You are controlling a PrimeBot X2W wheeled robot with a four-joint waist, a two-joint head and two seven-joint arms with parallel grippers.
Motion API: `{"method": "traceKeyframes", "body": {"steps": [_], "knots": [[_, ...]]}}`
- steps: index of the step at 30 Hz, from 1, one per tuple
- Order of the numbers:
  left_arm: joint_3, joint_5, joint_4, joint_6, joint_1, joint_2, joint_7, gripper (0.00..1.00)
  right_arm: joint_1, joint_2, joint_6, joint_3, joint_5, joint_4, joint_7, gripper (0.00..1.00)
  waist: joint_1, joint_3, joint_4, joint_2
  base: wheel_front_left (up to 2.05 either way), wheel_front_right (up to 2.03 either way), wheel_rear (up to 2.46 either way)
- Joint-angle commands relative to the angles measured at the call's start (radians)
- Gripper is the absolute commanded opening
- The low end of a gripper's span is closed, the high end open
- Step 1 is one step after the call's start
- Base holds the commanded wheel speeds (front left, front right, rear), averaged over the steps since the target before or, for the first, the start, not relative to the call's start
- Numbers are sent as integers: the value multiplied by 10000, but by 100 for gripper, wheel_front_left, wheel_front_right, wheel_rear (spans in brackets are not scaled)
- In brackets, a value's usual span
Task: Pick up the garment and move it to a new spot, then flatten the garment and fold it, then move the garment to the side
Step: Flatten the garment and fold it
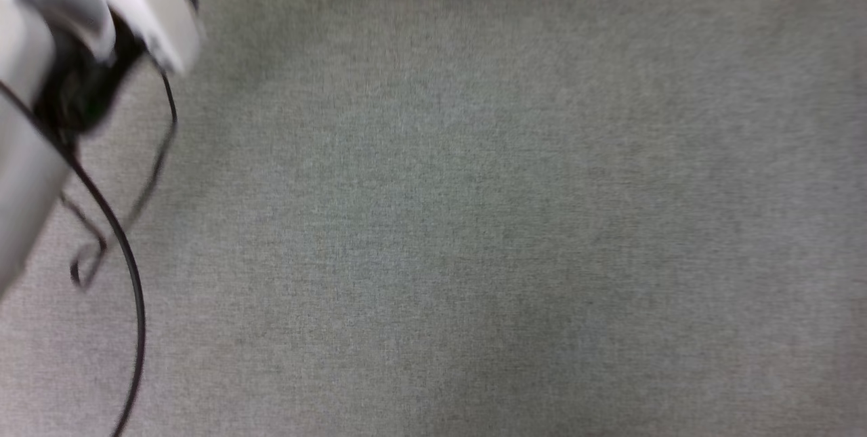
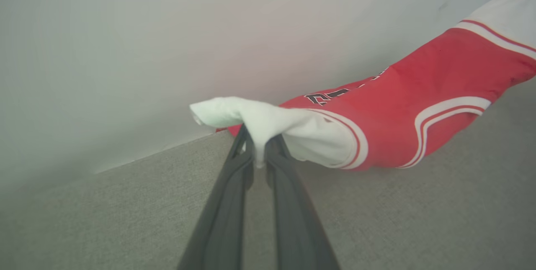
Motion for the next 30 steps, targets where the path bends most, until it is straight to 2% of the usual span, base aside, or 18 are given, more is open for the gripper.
{"method": "traceKeyframes", "body": {"steps": [1,10,17,24,30], "knots": [[-6,-160,-289,143,537,154,-76,0,593,-88,-13,8,89,-182,-88,0,-1,-461,-116,0,0,0,0],[-197,-973,-2439,1508,4344,1424,-675,0,4616,-14,-13,-741,277,-1500,0,0,-1,-1811,-394,0,0,0,0],[-216,-1721,-3566,2527,6833,1929,-1419,0,7523,484,-12,-1855,138,-2473,481,0,-1,-2791,-511,0,0,0,0],[-362,-2351,-4139,3210,8986,2401,-2050,0,10159,1028,-13,-3059,-127,-3409,1185,0,-1,-3587,-568,0,0,0,0],[-568,-2858,-4333,3403,10334,2268,-2421,0,12140,1406,-15,-3820,-554,-3995,1620,0,-1,-3945,-569,0,0,0,0]]}}
